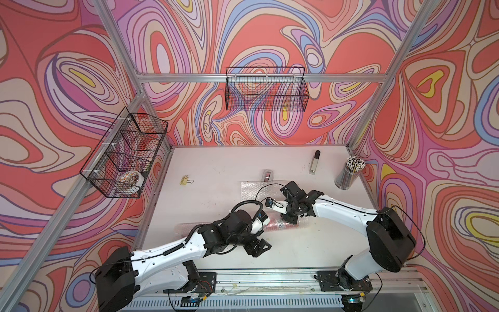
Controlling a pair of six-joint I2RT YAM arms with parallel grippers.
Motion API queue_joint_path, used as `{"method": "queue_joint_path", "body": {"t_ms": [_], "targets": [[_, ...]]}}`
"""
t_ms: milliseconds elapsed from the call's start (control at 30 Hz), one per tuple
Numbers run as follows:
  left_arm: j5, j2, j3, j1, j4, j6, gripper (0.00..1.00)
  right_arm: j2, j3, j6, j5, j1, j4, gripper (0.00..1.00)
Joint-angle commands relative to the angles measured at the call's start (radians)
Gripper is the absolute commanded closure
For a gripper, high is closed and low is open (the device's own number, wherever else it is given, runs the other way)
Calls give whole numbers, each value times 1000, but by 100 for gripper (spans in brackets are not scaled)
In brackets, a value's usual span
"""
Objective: Wrap wine bottles in bubble wrap
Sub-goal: Wrap the wine bottle in bubble wrap.
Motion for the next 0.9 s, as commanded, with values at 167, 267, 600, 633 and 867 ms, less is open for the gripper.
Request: {"method": "queue_joint_path", "body": {"t_ms": [167,267,600,633,867], "targets": [[-95,93,-69,39,336,33,25,8,-22,24,-33,-26,48,69],[-77,150,-51,81,324,39,26,10,-29,35,-16,-34,60,66],[1,235,-34,176,340,32,28,-76,-51,80,38,-69,120,54],[10,247,-31,180,336,32,28,-91,-55,81,50,-70,124,54],[72,334,1,212,335,32,29,-238,-93,61,29,-76,82,42]]}}
